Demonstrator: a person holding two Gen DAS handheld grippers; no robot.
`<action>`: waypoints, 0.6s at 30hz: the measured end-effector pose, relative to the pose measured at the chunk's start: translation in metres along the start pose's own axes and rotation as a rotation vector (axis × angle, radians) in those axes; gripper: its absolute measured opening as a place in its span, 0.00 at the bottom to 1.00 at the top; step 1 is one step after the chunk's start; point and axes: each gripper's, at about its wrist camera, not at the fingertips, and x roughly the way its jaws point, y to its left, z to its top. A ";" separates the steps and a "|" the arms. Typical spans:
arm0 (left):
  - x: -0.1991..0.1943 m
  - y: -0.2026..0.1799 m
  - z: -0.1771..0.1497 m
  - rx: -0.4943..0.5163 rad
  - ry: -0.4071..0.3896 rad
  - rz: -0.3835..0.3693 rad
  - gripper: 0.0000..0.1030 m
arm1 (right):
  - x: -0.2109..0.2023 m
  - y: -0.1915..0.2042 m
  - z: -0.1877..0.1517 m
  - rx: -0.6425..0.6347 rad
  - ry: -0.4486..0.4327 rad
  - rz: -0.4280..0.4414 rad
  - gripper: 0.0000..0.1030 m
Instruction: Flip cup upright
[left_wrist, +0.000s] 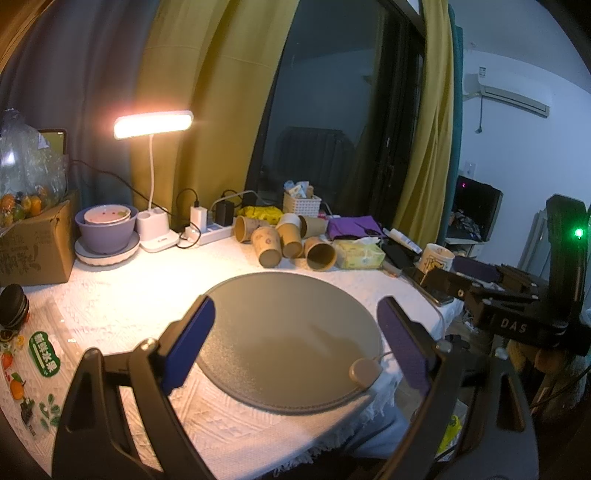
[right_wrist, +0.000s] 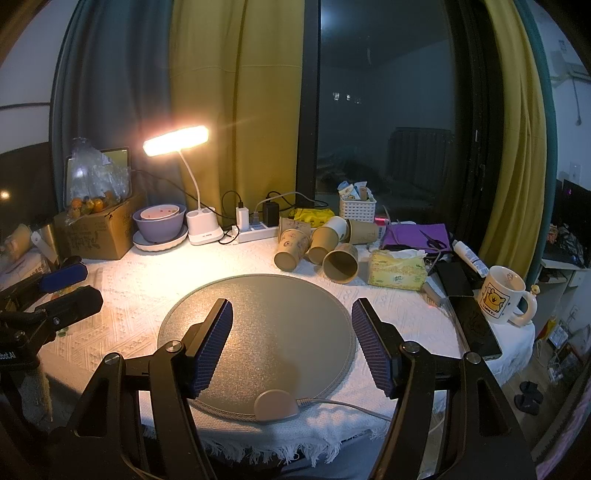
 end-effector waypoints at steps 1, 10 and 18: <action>0.000 0.000 0.000 0.000 -0.001 0.000 0.88 | 0.000 0.000 0.000 0.000 0.000 0.000 0.68; -0.001 -0.002 0.000 0.000 -0.002 0.000 0.88 | 0.000 0.000 0.000 0.000 0.001 0.000 0.68; -0.002 -0.003 0.001 -0.001 -0.004 0.001 0.88 | 0.000 0.001 0.000 -0.001 0.001 0.000 0.68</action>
